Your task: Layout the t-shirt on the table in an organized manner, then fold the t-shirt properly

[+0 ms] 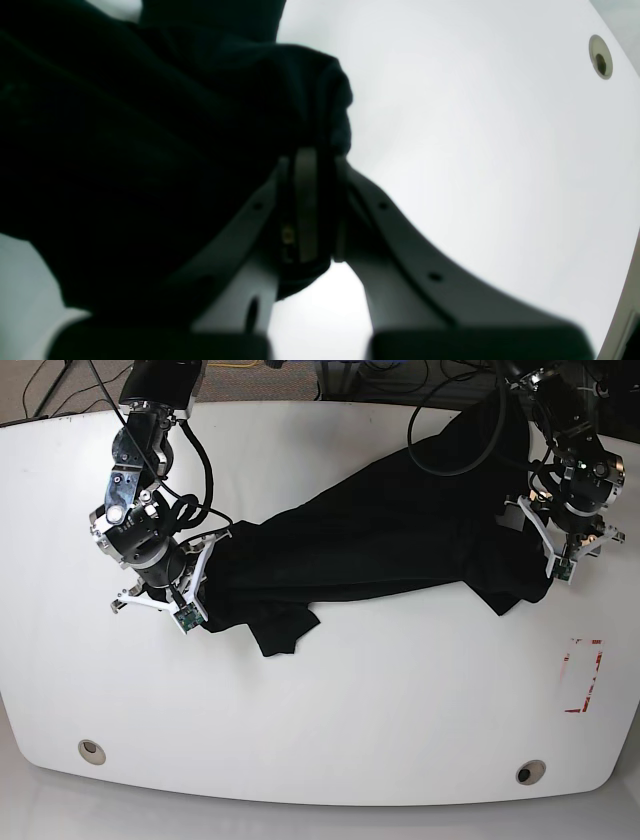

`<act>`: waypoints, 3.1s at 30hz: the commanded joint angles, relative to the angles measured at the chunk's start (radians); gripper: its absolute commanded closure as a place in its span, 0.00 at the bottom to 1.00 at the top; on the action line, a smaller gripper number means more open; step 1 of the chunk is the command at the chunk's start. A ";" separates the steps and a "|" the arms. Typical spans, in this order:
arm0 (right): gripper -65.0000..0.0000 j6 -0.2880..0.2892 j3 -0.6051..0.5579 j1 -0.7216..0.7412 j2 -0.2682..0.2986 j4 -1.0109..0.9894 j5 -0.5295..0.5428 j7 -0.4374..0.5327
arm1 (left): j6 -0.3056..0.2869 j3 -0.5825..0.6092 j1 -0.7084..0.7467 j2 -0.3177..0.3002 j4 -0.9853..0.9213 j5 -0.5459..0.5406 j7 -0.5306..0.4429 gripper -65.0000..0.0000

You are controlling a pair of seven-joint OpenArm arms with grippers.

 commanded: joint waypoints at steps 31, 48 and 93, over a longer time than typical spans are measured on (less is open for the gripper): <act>1.00 -0.002 0.000 0.020 0.003 0.016 0.008 0.022 | 0.006 -0.089 -0.480 -0.142 -0.071 -0.088 0.192 0.53; 1.00 -0.002 0.000 0.018 -0.013 0.016 0.006 0.022 | 0.006 -0.001 -0.604 -0.111 -0.668 -0.090 -0.067 0.52; 1.00 -0.002 0.003 0.014 -0.025 0.019 0.009 0.022 | 0.006 0.089 -0.604 -0.174 -1.186 -0.090 -0.342 0.64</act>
